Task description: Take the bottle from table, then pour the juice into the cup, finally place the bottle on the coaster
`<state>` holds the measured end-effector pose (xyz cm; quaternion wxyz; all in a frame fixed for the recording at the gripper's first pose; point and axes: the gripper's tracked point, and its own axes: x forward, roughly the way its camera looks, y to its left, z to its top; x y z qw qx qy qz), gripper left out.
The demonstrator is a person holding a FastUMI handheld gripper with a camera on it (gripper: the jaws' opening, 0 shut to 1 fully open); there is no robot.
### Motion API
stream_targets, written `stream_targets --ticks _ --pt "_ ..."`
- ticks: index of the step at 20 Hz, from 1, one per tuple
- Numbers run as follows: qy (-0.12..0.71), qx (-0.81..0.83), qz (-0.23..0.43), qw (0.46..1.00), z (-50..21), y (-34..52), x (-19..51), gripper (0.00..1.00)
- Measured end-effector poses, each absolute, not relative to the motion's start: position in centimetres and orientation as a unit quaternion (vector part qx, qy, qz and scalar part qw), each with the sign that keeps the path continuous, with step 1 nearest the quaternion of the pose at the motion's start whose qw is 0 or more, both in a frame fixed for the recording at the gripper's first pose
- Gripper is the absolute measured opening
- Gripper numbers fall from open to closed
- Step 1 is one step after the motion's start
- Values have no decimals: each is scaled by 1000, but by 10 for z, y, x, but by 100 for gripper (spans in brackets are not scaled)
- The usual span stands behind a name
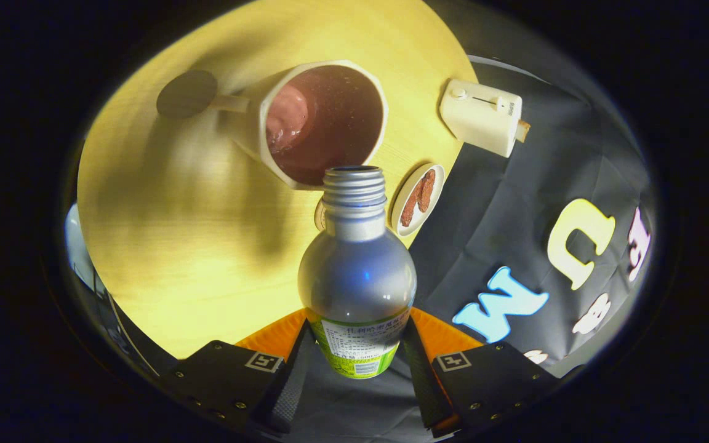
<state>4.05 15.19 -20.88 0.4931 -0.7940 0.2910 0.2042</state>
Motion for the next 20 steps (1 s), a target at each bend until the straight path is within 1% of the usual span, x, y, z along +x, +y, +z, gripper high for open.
stream_targets --ticks 3,5,9,12,20 --pt "317 -737 216 556 -220 143 31 76" --pt "318 -705 222 594 -224 142 29 75" --pt "327 -654 239 639 -234 132 19 76" --pt "349 -595 252 679 -246 130 12 76" --pt "361 -450 266 772 -266 138 20 76"
